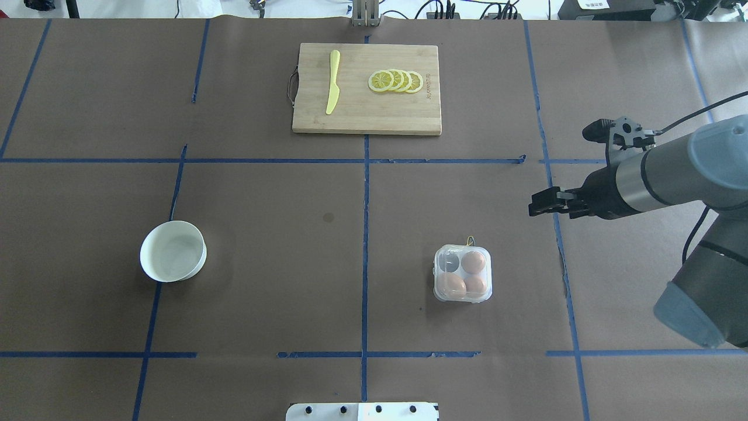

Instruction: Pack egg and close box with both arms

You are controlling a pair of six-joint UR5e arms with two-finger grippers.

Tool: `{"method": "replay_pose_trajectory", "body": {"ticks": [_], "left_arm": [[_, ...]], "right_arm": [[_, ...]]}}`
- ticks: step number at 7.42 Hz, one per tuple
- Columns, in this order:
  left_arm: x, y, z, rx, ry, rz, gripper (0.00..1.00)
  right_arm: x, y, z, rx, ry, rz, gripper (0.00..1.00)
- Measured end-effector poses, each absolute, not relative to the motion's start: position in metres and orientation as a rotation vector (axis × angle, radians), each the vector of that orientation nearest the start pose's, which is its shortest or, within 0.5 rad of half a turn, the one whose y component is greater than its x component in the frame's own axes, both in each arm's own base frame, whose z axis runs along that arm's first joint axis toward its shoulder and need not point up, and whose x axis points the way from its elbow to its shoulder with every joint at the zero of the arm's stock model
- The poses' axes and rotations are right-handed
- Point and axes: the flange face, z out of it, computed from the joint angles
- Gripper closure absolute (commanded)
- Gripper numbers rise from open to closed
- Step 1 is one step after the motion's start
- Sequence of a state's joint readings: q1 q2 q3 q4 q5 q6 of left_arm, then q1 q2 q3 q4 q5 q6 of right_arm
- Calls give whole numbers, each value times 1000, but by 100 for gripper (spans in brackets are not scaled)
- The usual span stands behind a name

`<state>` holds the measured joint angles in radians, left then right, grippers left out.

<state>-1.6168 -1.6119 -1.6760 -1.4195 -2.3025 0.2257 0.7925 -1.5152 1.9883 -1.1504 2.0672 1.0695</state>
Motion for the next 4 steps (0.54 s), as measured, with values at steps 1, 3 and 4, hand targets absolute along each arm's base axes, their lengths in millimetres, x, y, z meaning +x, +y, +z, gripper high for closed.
{"method": "replay_pose_trajectory", "body": {"ticks": [1,3,4], "left_arm": [[-90,-502,604,95,725,169,0],[-90,-502,602,101,724,173,0],[-91,-500,603,101,726,173,0]], "right_arm": [[-263,-435,405,175,-900,9,0],[-189,-461,449,191,-733,-86,0],[-142,-468,477,189,-662,-145,0]]}}
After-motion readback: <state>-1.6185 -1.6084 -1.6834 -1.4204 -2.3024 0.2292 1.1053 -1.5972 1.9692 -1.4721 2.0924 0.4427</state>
